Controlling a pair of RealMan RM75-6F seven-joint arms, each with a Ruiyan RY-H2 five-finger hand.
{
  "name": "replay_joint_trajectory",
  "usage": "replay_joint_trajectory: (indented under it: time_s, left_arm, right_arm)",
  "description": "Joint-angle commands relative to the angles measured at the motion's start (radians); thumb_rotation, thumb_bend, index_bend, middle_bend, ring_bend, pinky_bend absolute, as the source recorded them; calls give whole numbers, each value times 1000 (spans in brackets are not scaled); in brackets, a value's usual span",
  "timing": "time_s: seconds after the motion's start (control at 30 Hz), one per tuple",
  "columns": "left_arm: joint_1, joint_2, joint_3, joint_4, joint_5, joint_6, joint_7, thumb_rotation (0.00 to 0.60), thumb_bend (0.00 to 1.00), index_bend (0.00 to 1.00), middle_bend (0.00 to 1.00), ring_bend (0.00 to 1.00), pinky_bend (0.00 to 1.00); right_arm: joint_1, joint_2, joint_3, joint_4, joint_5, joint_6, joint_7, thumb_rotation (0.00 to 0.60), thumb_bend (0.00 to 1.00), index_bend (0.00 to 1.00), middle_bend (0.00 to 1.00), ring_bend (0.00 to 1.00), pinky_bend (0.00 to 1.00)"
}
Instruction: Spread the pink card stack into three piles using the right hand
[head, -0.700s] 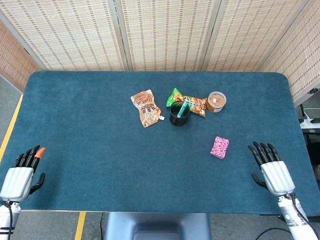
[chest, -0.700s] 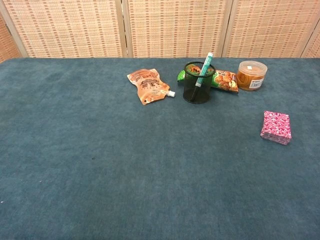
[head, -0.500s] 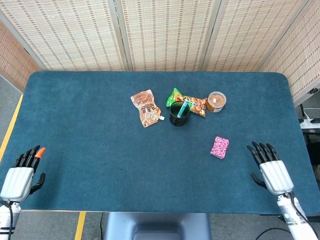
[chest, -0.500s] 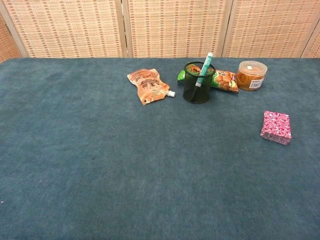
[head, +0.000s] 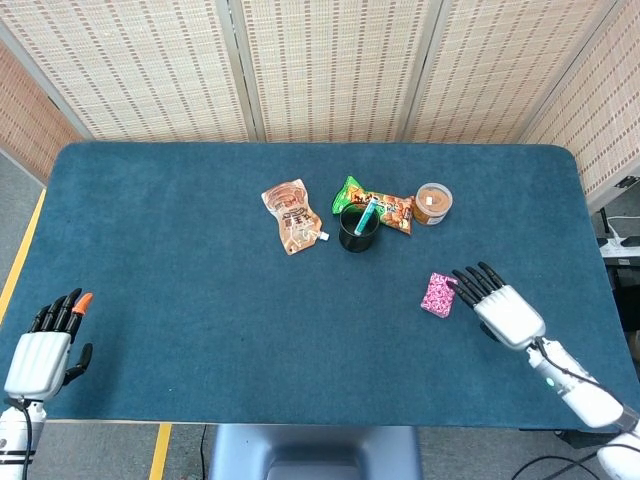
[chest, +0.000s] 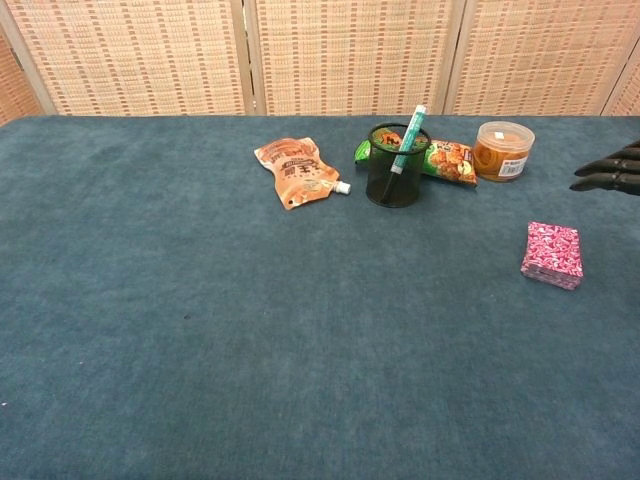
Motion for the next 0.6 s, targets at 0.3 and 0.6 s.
replay_joint_trajectory:
  time_s: [0.3,0.6]
  left_arm:
    - [-10,-18,0,1,-24,-26,41,600,476,0,0,75,168]
    - [-13,-26,-3,7,-35,-30,53,600,477,0,1,78,168]
  right_arm:
    - [149,-137,-95,290,-127,-81,186,600,215,137,123,0,0]
    - [187,-203,-134,409,-148,-38,271,600,215,139,135,0,0]
